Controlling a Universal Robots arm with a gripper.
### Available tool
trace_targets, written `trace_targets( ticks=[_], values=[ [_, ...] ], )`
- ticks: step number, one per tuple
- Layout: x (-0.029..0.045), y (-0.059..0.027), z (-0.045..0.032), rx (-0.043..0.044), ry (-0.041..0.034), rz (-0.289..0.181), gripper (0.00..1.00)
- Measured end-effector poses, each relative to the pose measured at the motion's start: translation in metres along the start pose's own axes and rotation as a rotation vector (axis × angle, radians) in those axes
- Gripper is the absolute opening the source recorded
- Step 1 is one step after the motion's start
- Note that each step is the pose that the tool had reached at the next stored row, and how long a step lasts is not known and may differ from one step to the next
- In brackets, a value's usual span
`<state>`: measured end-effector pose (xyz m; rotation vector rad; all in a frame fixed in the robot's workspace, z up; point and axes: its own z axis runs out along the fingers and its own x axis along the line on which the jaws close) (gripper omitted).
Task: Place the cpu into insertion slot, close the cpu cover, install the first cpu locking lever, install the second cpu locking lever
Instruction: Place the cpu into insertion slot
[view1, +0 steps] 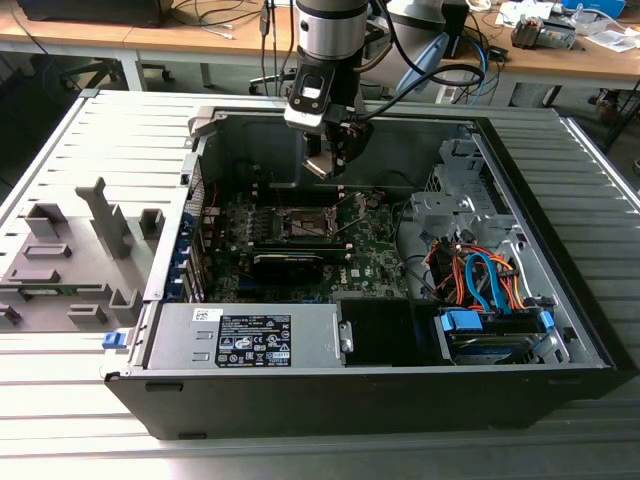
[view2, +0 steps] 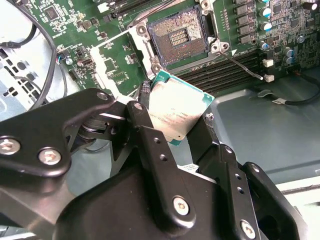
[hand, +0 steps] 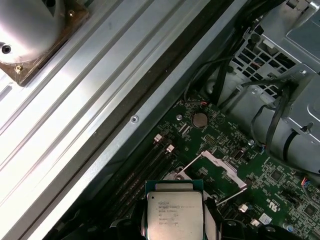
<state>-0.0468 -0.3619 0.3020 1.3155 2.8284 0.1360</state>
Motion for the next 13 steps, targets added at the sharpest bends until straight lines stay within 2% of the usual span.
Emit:
trace_targets(
  ticks=[13],
  values=[
    [0.0,0.0,0.0,-0.0003,-0.0013,0.015,0.54]
  ],
)
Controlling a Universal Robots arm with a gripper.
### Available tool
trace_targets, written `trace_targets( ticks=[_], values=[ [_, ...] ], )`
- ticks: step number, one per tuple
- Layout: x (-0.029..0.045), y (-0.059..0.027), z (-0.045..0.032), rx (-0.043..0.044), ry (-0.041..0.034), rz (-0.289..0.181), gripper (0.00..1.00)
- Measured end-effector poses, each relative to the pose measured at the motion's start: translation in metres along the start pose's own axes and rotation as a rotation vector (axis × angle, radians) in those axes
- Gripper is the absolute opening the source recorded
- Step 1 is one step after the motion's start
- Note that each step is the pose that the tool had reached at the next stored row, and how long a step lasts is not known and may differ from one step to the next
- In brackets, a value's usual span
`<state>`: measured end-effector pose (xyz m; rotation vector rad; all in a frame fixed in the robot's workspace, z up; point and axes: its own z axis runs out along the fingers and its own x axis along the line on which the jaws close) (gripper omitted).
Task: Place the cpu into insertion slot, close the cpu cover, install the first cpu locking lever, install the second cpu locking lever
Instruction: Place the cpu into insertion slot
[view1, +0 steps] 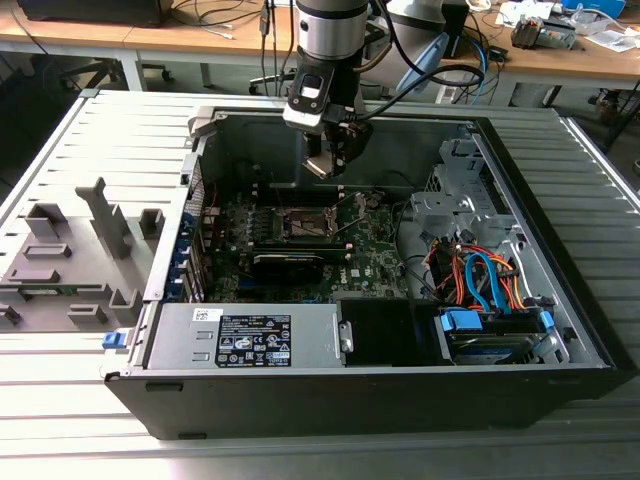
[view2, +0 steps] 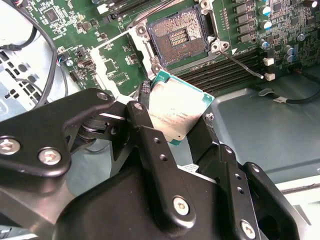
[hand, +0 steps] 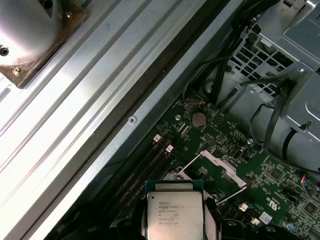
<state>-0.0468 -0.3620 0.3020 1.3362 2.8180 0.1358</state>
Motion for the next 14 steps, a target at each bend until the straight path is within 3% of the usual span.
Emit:
trace_targets(
  ticks=[14],
  values=[
    [0.0,0.0,0.0,-0.0004,-0.0018,0.021,0.54]
  ],
)
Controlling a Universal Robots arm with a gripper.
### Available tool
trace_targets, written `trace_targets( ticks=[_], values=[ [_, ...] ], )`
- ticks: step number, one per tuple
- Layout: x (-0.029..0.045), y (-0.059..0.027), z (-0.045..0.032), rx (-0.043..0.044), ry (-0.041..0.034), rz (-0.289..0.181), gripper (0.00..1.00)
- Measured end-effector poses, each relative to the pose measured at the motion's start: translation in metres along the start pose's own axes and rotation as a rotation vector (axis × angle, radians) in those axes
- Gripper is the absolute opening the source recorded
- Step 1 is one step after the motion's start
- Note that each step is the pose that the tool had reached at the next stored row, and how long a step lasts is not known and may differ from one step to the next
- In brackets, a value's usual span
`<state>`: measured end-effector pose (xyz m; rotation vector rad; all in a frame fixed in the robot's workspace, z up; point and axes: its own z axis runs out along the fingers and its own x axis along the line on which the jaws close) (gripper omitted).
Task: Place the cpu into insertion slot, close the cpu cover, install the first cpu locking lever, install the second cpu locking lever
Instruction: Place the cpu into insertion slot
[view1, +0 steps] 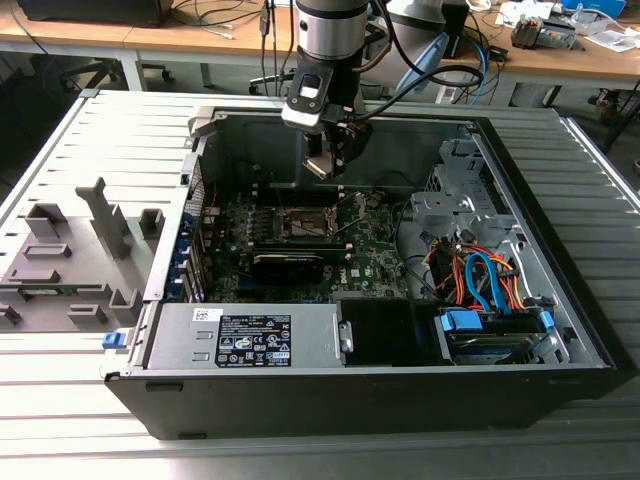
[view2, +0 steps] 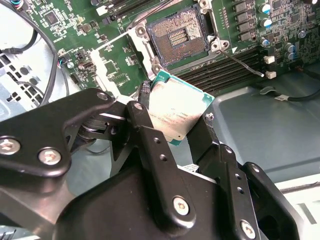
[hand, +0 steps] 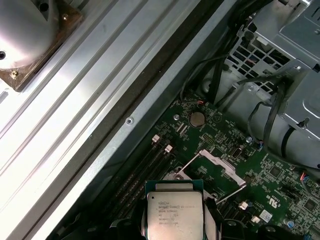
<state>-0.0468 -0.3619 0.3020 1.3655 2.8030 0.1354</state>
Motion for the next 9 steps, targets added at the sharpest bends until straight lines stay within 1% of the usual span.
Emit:
trace_targets(
  ticks=[9],
  values=[
    [0.0,0.0,0.0,-0.0003,-0.001,0.012,0.54]
  ],
)
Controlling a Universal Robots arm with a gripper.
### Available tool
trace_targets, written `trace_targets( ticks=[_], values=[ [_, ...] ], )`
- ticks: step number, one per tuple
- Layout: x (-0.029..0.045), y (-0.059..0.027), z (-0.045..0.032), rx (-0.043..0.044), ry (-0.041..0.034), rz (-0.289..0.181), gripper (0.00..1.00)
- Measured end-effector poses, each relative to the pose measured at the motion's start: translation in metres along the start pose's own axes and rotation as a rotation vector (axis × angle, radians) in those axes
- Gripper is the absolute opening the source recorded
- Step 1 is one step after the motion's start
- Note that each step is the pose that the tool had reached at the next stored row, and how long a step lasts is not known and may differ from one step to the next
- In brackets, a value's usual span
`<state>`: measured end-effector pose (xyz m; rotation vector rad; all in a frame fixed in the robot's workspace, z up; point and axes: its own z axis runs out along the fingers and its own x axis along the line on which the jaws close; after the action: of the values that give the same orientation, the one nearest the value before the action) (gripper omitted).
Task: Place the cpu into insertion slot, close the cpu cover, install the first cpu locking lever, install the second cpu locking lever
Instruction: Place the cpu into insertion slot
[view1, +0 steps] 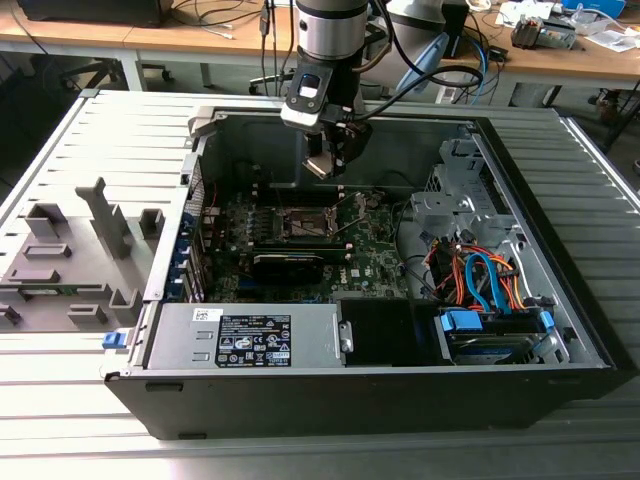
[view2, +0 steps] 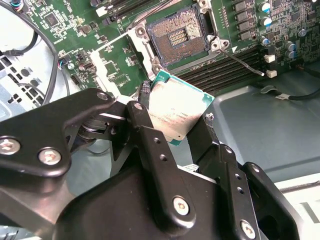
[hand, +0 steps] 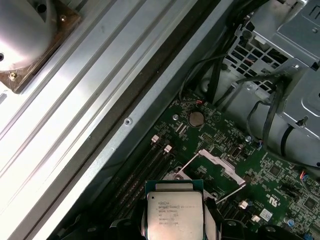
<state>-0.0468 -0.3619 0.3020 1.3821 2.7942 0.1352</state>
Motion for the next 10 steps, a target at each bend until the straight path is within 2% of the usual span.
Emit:
trace_targets(
  ticks=[10],
  values=[
    [0.0,0.0,0.0,-0.0002,-0.001,0.011,0.54]
  ],
)
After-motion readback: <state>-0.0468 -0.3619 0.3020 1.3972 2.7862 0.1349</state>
